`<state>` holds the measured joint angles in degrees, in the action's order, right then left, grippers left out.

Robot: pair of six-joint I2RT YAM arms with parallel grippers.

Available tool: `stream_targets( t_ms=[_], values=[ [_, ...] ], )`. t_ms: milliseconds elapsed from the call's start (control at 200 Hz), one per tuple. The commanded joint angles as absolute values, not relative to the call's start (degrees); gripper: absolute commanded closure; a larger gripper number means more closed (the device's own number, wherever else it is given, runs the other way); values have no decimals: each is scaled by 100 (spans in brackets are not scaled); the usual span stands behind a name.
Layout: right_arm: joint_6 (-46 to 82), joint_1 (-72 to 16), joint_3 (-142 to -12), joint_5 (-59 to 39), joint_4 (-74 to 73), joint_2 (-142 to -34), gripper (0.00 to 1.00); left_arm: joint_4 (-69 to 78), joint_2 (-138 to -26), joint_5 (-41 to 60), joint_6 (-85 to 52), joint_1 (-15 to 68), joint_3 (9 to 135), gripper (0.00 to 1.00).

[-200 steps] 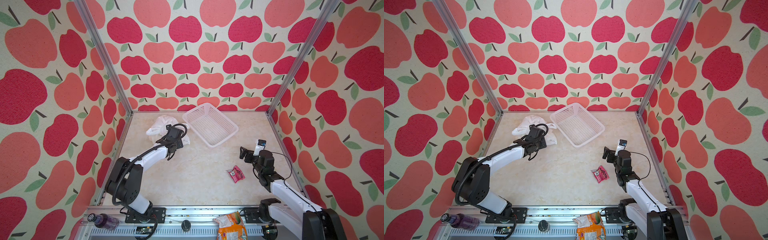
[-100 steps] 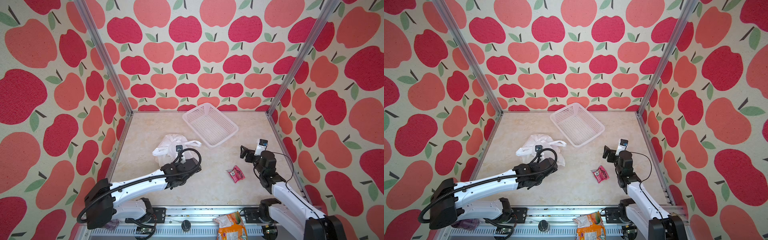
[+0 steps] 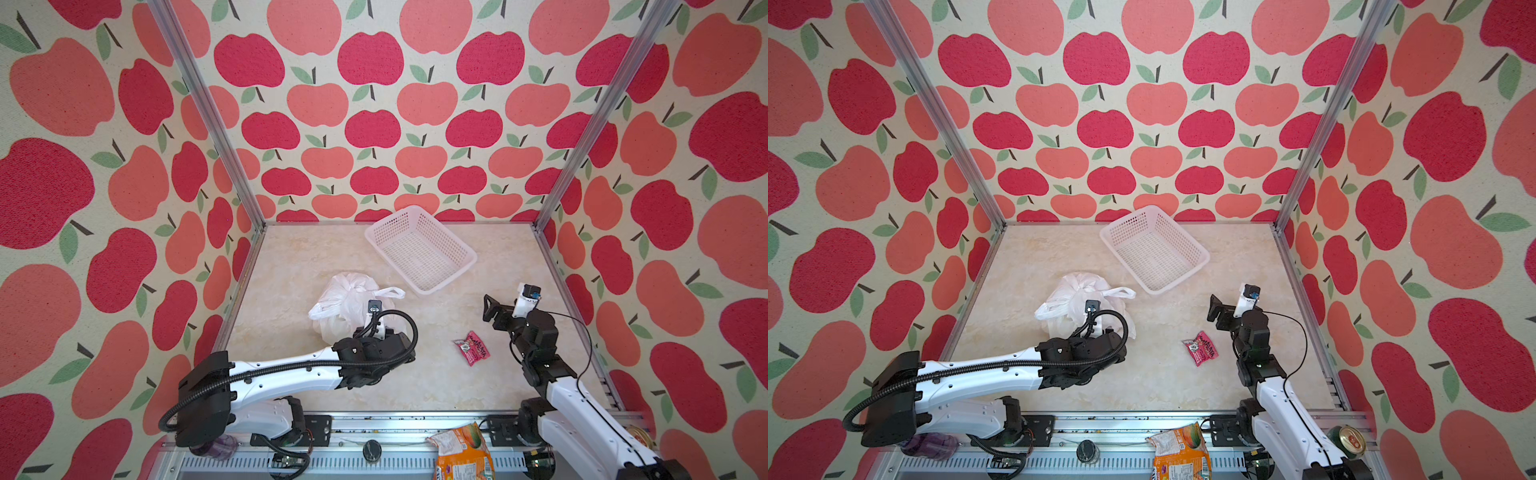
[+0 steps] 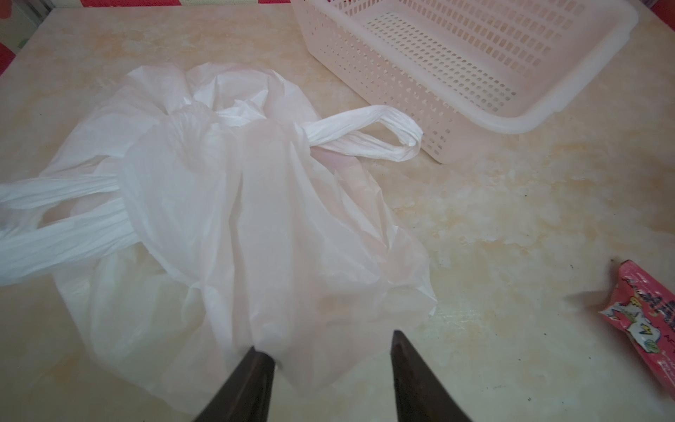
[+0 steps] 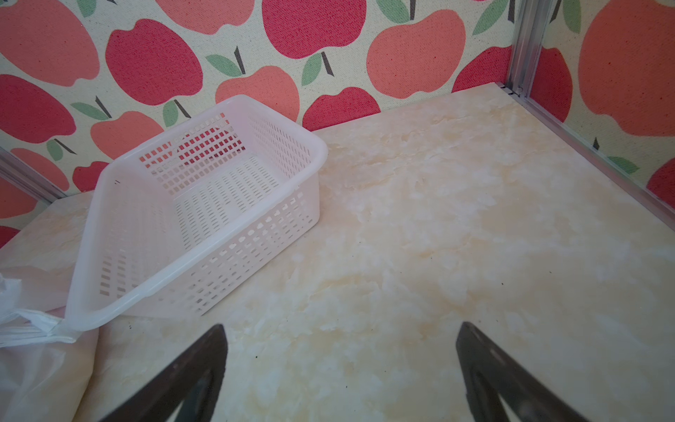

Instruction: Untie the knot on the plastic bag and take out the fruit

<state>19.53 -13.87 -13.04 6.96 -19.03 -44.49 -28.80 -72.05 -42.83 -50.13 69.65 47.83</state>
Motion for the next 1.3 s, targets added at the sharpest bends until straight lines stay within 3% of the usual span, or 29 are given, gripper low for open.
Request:
stream_targets(
  t_ms=[0, 110, 250, 430, 655, 805, 935, 1131, 1296],
  values=[
    [1908, -1415, -1365, 630, -1863, -4639, 1, -2797, -6685, -4272, -3810, 6958, 5264, 22],
    [1860, -1447, -1480, 516, -1872, -4849, 1, -2517, -5924, -3948, -2875, 6756, 5357, 0],
    [1710, -1985, -1899, 881, -1159, -4663, 1, -2117, -4942, -3349, -2322, 5923, 5068, 1],
    [1538, -3783, -3173, 1337, 79, -4584, 1, -1607, -3744, -2454, -2885, 4029, 3821, 1],
    [1189, -5940, -4596, 2113, 384, -6139, 1, -1631, -3256, -1683, -3120, 2637, 3287, 1],
    [1781, -6157, -5930, 1403, 1137, -7431, 1, -1631, -3735, -1091, -3546, 2285, 3181, 1],
    [2243, -6218, -6428, 824, 1566, -7842, 1, -1494, -3934, -433, -3736, 2285, 3015, 1],
    [1588, -6221, -7196, 1196, 2113, -8207, 1, -2188, -3617, 441, -4532, 2272, 3456, 0],
    [1329, -6211, -7889, 1643, 2909, -8663, 1, -3374, -3795, 305, -3990, 2228, 5228, 1]
  ],
)
